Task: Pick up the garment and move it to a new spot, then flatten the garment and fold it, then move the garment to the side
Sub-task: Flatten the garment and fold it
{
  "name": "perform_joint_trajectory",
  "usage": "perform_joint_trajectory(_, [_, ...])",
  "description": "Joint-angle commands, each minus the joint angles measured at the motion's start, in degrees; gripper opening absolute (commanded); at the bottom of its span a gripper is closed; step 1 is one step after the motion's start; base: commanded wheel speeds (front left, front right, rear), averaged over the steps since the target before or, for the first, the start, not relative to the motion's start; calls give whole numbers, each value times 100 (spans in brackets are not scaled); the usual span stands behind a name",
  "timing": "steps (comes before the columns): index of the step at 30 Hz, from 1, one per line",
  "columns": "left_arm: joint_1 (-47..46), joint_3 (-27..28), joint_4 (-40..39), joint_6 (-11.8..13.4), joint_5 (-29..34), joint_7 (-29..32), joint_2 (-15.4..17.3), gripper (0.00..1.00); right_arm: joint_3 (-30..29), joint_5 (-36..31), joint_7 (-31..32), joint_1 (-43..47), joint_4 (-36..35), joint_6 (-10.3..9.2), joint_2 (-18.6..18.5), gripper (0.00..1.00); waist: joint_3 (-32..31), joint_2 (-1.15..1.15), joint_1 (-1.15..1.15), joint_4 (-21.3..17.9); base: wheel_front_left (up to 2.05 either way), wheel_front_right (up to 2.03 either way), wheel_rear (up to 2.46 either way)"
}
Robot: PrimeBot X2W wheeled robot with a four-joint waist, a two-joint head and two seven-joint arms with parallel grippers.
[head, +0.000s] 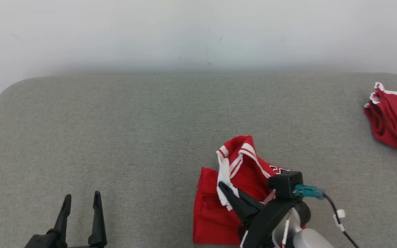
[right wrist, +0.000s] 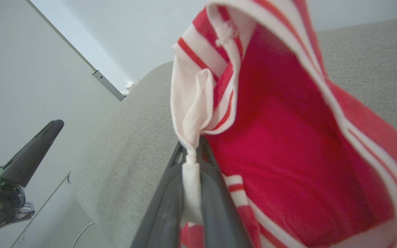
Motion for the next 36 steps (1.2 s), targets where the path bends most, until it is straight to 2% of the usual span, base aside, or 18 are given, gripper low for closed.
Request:
perform_joint_trajectory(1, [-73, -20, 31, 23, -27, -2, 1, 100, 56, -25, -32, -69, 93, -12, 88, 0, 45, 0, 0, 131, 0, 0, 0])
perform_joint_trajectory(4, [-90, -78, 21, 52, -46, -2, -1, 100, 84, -36, -73, -119, 272, -13, 141, 0, 54, 0, 0, 171, 0, 0, 0])
perform_joint_trajectory(5, [-96, -94, 29, 61, -55, -2, -1, 100, 108, -47, -105, -146, 338, -12, 166, 5, 58, 0, 0, 180, 0, 0, 0])
perform_joint_trajectory(6, [-117, -89, 53, 55, -55, -2, 0, 100, 167, -48, -137, -176, 372, -12, 196, 47, 64, 0, 0, 185, 0, 0, 0])
perform_joint_trajectory(7, [-130, -84, 72, 42, -56, -2, 0, 100, 203, -21, -173, -202, 411, -12, 222, 100, 67, 0, 0, 181, 0, 0, 0])
perform_joint_trajectory(13, [-43, -21, 128, 10, -23, -2, 2, 100, 389, -98, -646, -394, 198, -13, -14, 100, -8, 0, 0, -9, 0, 0, 0])
perform_joint_trajectory(17, [1, 41, 101, -22, 38, -2, 2, 100, 188, -154, -1082, -439, -107, -13, -309, 100, -79, 0, 0, -166, 0, 0, 0])
perform_joint_trajectory(21, [16, 110, 50, -51, 91, -2, 1, 100, -312, -302, -1575, -207, -329, -13, -575, 100, -123, 0, 0, -296, 0, 0, 0])
perform_joint_trajectory(25, [103, 54, -121, 48, 125, -2, 2, 100, -1030, -462, -2003, 154, -421, -13, -762, 100, -170, 0, 0, -412, 0, 0, 0])
perform_joint_trajectory(31, [164, 181, -232, 31, 226, -2, 1, 100, -1960, -822, -2274, 841, -542, -13, -745, 100, -205, 0, 0, -584, 0, 0, 0])
perform_joint_trajectory(36, [194, 207, -307, 17, 299, -2, 1, 100, -2439, -1117, -2341, 1287, -660, -13, -592, 100, -210, 0, 0, -680, 0, 0, 0])
